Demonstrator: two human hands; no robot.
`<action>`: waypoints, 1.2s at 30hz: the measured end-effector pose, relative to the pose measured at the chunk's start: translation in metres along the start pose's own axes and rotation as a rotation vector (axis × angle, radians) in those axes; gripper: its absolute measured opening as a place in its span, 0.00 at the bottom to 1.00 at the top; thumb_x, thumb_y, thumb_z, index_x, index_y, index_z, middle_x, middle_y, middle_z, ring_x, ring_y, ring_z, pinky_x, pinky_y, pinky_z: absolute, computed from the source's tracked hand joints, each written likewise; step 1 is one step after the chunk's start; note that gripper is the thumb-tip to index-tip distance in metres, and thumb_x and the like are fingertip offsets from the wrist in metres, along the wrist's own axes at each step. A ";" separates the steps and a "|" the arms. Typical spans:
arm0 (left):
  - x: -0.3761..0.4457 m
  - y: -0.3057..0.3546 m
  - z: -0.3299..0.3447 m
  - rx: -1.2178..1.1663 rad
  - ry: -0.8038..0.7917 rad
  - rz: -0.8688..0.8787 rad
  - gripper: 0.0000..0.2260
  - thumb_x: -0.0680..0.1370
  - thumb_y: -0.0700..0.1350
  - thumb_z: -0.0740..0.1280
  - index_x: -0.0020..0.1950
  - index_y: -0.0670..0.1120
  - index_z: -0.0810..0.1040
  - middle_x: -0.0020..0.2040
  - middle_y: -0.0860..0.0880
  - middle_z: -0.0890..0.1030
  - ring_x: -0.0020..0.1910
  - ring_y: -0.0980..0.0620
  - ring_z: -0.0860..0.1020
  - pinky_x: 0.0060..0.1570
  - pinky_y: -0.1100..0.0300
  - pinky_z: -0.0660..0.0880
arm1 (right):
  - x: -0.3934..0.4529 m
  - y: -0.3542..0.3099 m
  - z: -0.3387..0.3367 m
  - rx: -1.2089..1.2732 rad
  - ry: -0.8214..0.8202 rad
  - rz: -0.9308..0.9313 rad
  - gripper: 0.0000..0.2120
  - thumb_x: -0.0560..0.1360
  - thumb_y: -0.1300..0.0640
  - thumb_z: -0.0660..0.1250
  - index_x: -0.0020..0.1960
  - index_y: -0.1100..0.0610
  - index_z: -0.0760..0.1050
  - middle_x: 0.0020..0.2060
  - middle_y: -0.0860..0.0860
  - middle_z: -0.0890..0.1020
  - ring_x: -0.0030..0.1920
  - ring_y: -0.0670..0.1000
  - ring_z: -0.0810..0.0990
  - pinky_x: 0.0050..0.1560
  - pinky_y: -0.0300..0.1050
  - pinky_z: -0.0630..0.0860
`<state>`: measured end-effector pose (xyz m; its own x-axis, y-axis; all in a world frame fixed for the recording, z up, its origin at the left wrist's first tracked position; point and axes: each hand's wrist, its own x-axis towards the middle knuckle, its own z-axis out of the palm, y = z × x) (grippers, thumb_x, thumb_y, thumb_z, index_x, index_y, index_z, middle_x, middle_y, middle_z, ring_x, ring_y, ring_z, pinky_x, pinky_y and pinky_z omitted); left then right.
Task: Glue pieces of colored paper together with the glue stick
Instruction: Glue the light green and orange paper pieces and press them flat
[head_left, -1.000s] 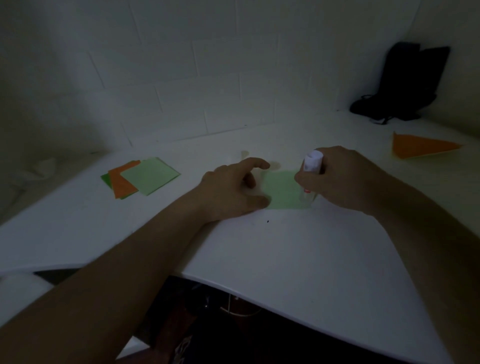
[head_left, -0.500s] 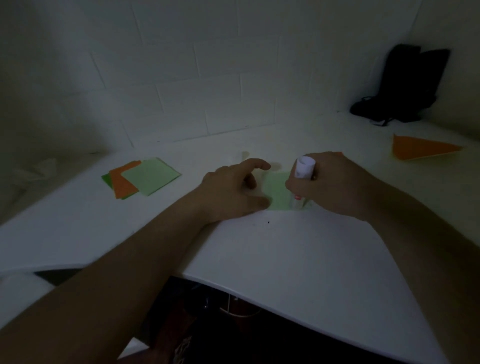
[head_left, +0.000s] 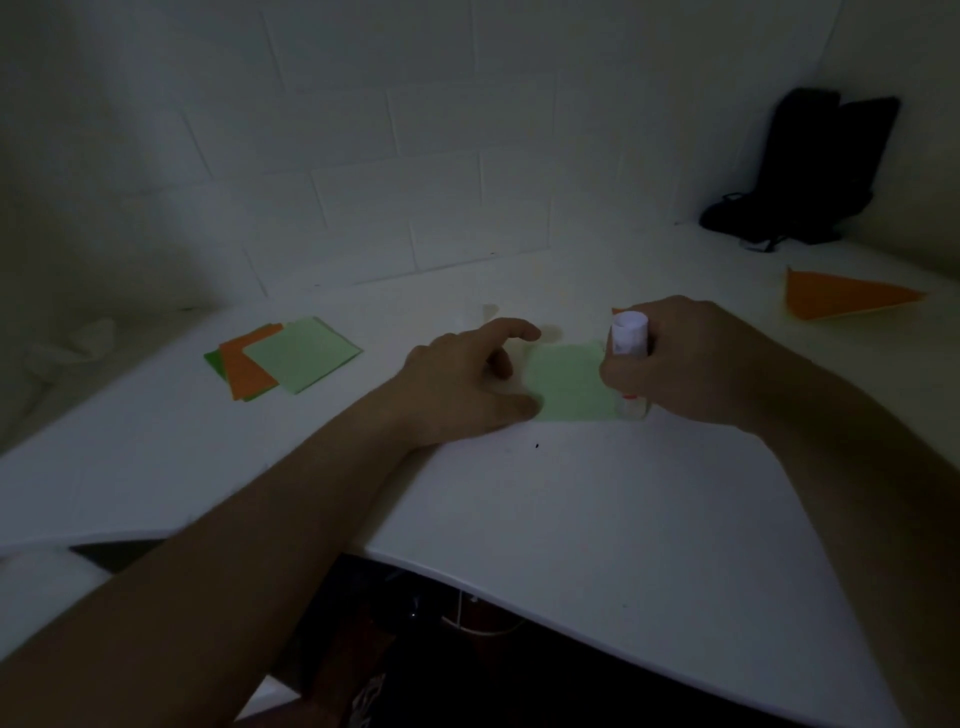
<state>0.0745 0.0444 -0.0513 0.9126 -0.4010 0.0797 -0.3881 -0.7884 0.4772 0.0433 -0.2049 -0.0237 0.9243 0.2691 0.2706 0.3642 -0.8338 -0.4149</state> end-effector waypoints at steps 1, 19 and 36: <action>0.000 0.000 0.000 0.002 0.003 0.003 0.28 0.73 0.62 0.73 0.70 0.70 0.65 0.52 0.63 0.76 0.53 0.53 0.75 0.66 0.47 0.71 | 0.000 0.001 0.000 -0.014 0.018 -0.003 0.15 0.72 0.49 0.70 0.33 0.58 0.72 0.32 0.50 0.77 0.36 0.42 0.76 0.34 0.32 0.66; -0.003 -0.003 0.003 -0.107 0.056 0.000 0.39 0.67 0.62 0.77 0.72 0.69 0.59 0.60 0.49 0.68 0.56 0.46 0.76 0.60 0.44 0.77 | 0.020 -0.033 0.044 0.291 0.032 -0.033 0.09 0.80 0.43 0.66 0.44 0.44 0.70 0.38 0.46 0.79 0.39 0.45 0.79 0.40 0.47 0.75; -0.019 0.008 0.007 0.079 0.292 0.185 0.41 0.66 0.61 0.78 0.74 0.60 0.63 0.61 0.51 0.66 0.56 0.50 0.73 0.63 0.47 0.71 | 0.026 -0.003 0.026 0.454 0.482 0.268 0.13 0.73 0.45 0.78 0.46 0.52 0.79 0.36 0.45 0.82 0.33 0.41 0.79 0.31 0.32 0.72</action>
<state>0.0532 0.0422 -0.0553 0.8197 -0.3993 0.4106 -0.5487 -0.7529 0.3634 0.0694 -0.1829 -0.0377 0.8737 -0.2473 0.4190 0.2399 -0.5303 -0.8131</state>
